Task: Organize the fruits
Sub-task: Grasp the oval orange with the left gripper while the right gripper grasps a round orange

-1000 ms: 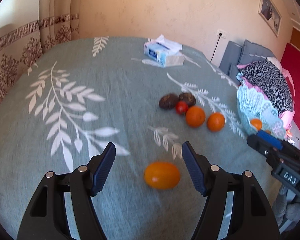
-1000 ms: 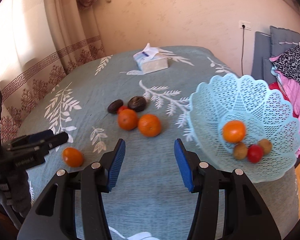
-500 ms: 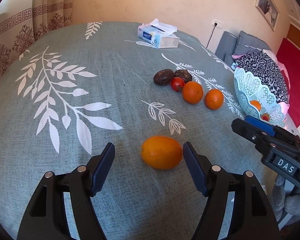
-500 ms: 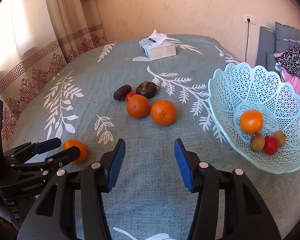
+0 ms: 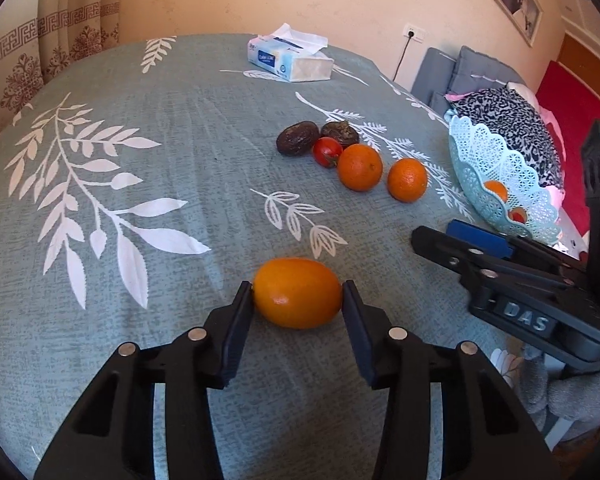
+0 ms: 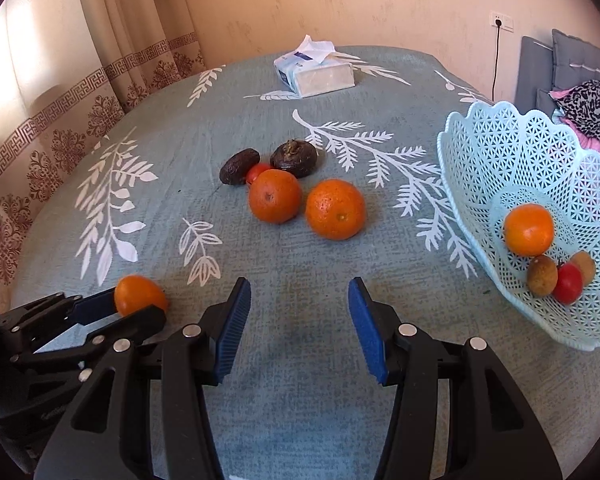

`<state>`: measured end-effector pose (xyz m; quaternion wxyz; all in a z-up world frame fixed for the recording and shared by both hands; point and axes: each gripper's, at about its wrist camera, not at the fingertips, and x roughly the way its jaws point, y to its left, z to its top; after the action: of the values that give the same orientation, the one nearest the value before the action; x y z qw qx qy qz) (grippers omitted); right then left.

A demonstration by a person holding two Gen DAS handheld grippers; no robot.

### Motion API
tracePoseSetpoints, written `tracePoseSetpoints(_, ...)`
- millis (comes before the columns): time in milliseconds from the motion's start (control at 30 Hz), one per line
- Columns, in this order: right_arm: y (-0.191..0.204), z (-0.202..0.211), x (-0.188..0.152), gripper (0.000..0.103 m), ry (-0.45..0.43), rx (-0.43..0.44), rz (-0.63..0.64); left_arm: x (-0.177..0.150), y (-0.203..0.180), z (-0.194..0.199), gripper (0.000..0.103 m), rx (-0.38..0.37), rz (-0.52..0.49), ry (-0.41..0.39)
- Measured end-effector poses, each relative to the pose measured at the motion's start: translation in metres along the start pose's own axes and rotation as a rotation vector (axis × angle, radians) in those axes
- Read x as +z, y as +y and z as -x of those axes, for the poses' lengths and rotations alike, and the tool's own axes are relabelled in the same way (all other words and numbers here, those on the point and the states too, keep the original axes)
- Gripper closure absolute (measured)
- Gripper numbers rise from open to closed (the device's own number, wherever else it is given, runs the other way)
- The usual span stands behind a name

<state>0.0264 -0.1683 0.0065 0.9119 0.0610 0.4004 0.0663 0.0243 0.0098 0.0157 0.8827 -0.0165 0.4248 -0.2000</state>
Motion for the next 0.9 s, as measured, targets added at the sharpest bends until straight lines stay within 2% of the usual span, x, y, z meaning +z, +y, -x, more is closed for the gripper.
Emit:
tracePoseSetpoints(333,0.003,-0.022,0.014,0.052,0.012,-0.095,0.000,0.000,0.005,0.007,0.058,0.020,0.025,-0.041)
tracePoseSetpoints(433,0.000,-0.031,0.019,0.060,0.019,-0.122,-0.009,0.000,0.005,0.007,0.058,0.026,0.031,-0.048)
tracePoseSetpoints(500,-0.004,-0.037,0.022,0.061,0.025,-0.134,-0.020,0.000,0.006,0.008,0.058,0.028,0.033,-0.052)
tracePoseSetpoints(900,-0.004,-0.050,0.037,0.064,0.006,-0.161,0.005,0.000,0.008,0.005,0.058,0.021,0.045,-0.045)
